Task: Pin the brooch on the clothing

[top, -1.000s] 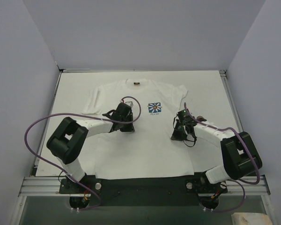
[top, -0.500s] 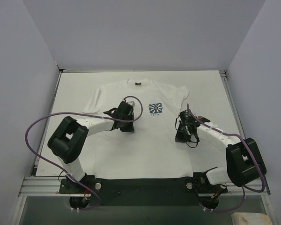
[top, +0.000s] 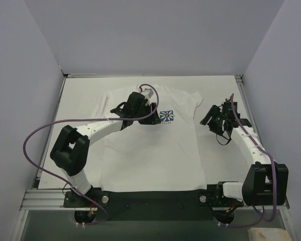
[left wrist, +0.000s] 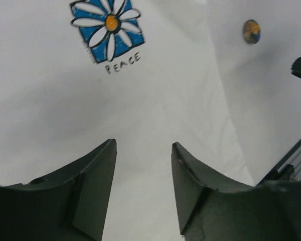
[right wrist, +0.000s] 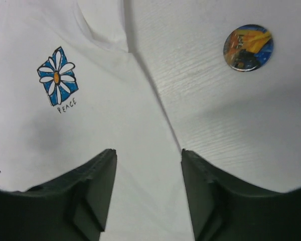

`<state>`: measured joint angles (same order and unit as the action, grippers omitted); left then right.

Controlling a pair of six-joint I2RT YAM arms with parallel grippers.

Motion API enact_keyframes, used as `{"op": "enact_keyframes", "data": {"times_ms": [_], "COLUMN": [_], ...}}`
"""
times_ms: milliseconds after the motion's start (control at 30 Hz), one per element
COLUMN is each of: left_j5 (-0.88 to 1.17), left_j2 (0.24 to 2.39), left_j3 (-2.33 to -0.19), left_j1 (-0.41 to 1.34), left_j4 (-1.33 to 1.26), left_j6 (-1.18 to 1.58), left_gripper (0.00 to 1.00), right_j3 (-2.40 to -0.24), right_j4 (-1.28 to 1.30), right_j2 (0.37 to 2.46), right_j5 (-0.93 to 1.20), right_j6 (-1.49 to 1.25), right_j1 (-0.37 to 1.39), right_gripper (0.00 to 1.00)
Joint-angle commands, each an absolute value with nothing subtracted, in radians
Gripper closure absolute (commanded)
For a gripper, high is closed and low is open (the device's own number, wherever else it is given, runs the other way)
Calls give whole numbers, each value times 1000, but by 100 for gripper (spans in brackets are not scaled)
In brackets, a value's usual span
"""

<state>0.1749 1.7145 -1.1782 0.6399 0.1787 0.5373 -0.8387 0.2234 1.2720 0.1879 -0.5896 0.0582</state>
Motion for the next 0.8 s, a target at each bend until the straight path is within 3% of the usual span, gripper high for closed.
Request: {"op": "enact_keyframes", "data": {"times_ms": [0,100,200,433,767], "left_j5": [319,345,371,385,383], "left_j2": [1790,1844,1881,1945,2137], "left_j3": [-1319,-1374,-1407,-1489,-1739], "left_j1": [646,660,675,695,752], "left_j4": [42,16,-43,-49,150], "left_j6": [584,610,638,658,620], "left_gripper": [33,22,20,20,22], "right_j3": [-807,-760,-732,-745,-911], "right_j4": [184,115,91,84,106], "right_j2": [1243,1198,1157,1215,1531], "right_j5": [301,354,367,315,178], "right_j6": [-551,-549,-561,-603,-592], "right_j1": [-54,-112,-149,-232,-245], "right_gripper": [32,18,15,15,23]}}
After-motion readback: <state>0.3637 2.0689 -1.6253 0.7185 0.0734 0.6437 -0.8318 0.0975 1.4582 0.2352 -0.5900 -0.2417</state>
